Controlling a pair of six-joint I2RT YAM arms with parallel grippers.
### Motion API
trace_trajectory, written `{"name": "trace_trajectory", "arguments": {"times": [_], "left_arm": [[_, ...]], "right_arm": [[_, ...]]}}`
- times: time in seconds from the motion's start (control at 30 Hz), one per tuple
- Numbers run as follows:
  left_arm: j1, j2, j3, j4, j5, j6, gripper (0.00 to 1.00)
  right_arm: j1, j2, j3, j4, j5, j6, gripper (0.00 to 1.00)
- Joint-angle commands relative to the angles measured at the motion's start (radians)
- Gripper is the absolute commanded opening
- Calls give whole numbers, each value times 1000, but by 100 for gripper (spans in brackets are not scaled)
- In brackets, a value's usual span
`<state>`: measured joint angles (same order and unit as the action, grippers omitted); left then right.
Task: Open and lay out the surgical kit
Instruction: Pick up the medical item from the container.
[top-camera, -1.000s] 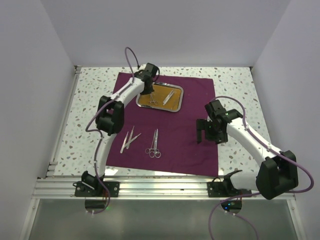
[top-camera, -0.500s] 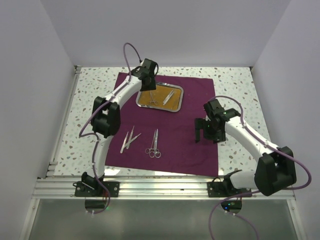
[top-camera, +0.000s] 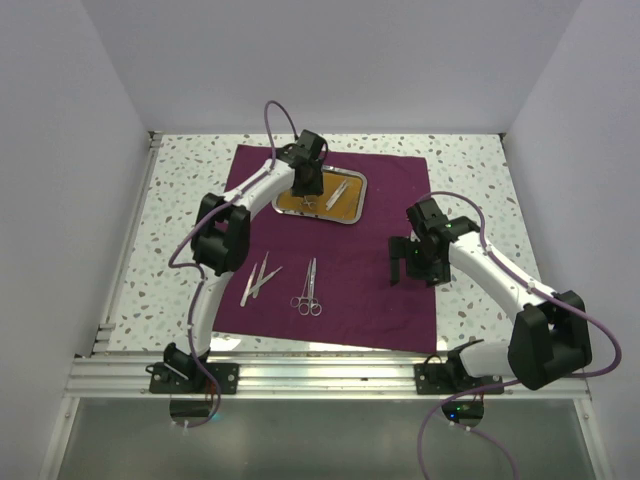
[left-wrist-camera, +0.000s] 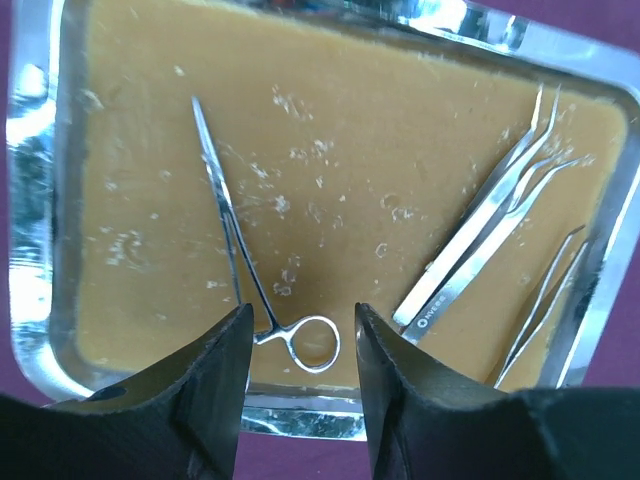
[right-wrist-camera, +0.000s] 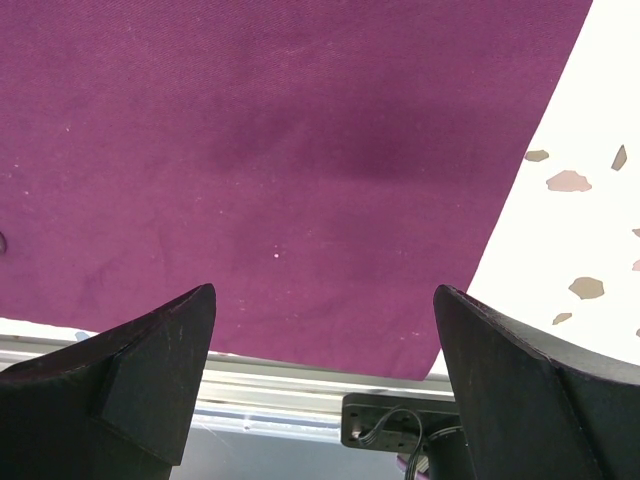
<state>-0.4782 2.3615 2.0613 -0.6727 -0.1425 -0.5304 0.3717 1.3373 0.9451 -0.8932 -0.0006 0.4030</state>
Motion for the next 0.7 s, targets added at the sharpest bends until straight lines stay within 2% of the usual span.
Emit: {"name": "trace_trajectory", "arguments": {"times": [0.0,0.1,0.3,0.43,0.67], "left_arm": [[-8,56,65,-42,-35,-6,48],[-8,70,94,-80,-83,-16,46],[-8,30,53,-38,-97,-11,46],[-8,36,80,-31,-97,4,50],[-8,114,89,-99,-68,-17,37]], "right_arm": [[-4,2,17,17,-15,-6,94],[-2,2,12,19,-9,-10,94],[-4,13,9,25,-7,-13,94],[-2,25,11,31,-10,-15,94],[-2,43,26,31,-6,-23,94]]}}
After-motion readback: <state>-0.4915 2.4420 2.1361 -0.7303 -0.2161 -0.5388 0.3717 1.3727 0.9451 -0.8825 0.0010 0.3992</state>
